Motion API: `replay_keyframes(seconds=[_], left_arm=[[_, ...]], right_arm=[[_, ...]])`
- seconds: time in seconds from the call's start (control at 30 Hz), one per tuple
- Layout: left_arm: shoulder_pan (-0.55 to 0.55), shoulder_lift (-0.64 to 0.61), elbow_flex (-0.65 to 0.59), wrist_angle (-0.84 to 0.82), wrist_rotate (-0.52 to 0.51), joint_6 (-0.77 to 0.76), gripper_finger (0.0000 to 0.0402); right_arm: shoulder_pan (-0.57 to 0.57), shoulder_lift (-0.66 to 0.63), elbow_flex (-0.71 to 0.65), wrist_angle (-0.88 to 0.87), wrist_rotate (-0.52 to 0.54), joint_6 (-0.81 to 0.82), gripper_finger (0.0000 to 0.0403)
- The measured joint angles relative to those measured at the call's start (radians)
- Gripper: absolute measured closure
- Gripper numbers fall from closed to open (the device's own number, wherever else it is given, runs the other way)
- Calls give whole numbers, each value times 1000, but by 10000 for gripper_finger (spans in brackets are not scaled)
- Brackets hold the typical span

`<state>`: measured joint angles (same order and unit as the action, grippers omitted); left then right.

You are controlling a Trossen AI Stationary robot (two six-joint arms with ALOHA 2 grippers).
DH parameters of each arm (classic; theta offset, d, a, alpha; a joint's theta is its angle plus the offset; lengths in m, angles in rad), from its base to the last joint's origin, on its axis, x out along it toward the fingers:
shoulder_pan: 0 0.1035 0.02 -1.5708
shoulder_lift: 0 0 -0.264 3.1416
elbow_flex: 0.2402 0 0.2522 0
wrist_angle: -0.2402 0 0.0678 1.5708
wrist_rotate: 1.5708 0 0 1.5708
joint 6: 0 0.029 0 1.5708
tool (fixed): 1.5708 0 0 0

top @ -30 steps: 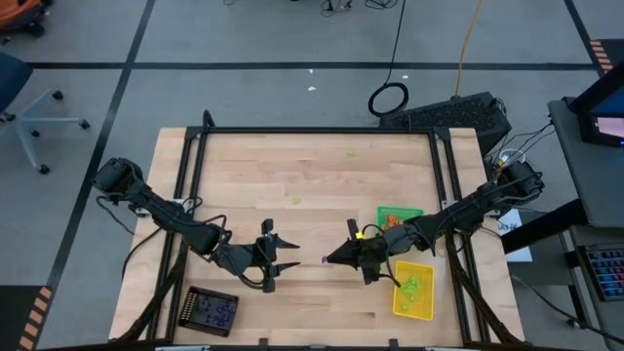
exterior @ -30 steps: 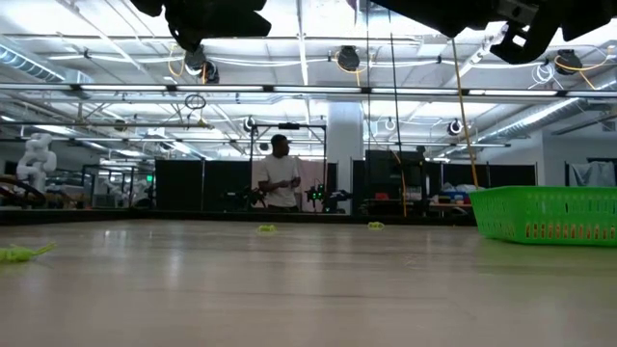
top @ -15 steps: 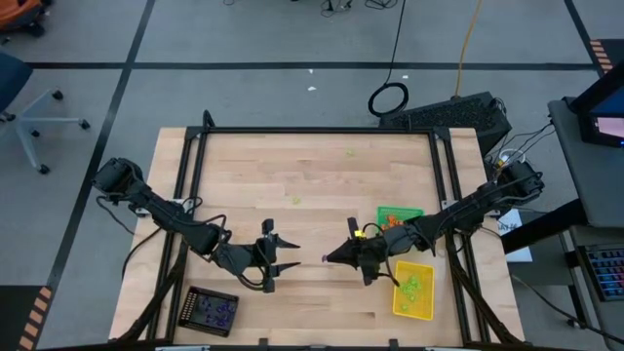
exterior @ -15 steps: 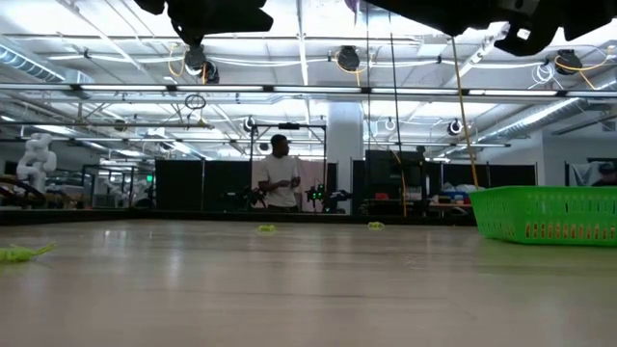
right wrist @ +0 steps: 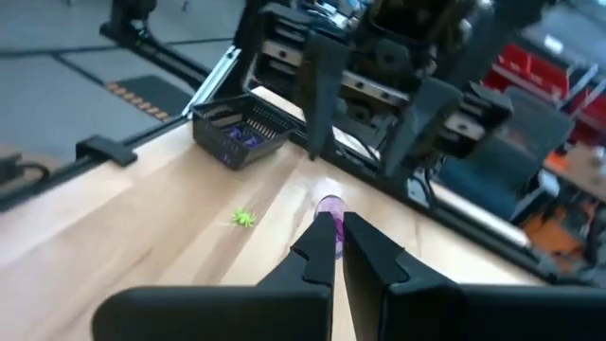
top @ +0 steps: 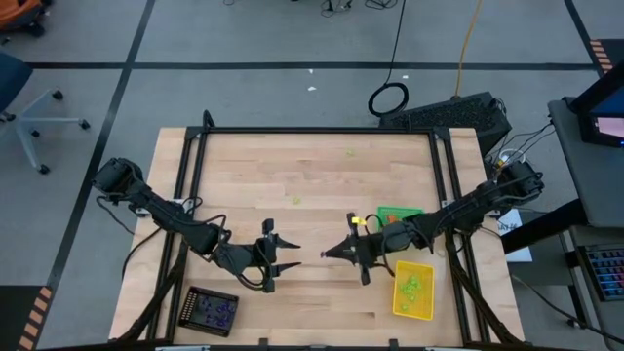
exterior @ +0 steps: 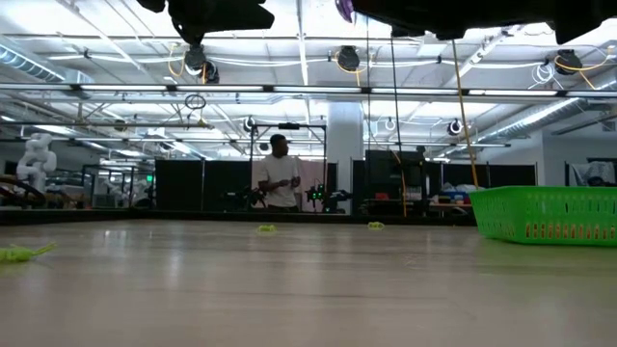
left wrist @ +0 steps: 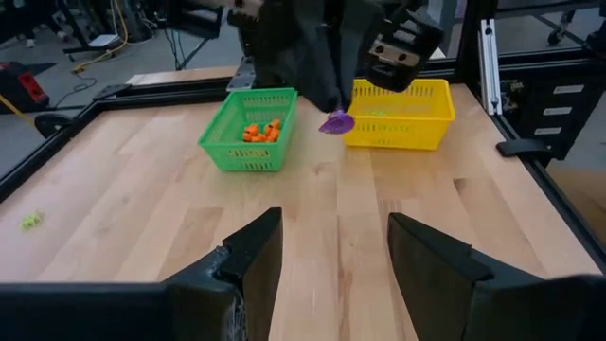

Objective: Sort Halloween decoration
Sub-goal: Put the purple witch hat toy into the black bin

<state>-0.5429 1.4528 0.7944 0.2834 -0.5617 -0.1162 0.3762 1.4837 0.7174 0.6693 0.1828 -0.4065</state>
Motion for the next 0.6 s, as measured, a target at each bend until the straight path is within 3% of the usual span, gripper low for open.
replay_keyframes(seconds=[0.17,0.27,0.6], left_arm=[[8,0,0,1,-2,-2,210],[8,0,0,7,-56,-7,210],[18,21,0,43,-106,-5,210]], right_arm=[[-25,0,0,0,0,124,403],[-36,0,0,0,0,169,403],[-41,0,0,6,0,169,403]])
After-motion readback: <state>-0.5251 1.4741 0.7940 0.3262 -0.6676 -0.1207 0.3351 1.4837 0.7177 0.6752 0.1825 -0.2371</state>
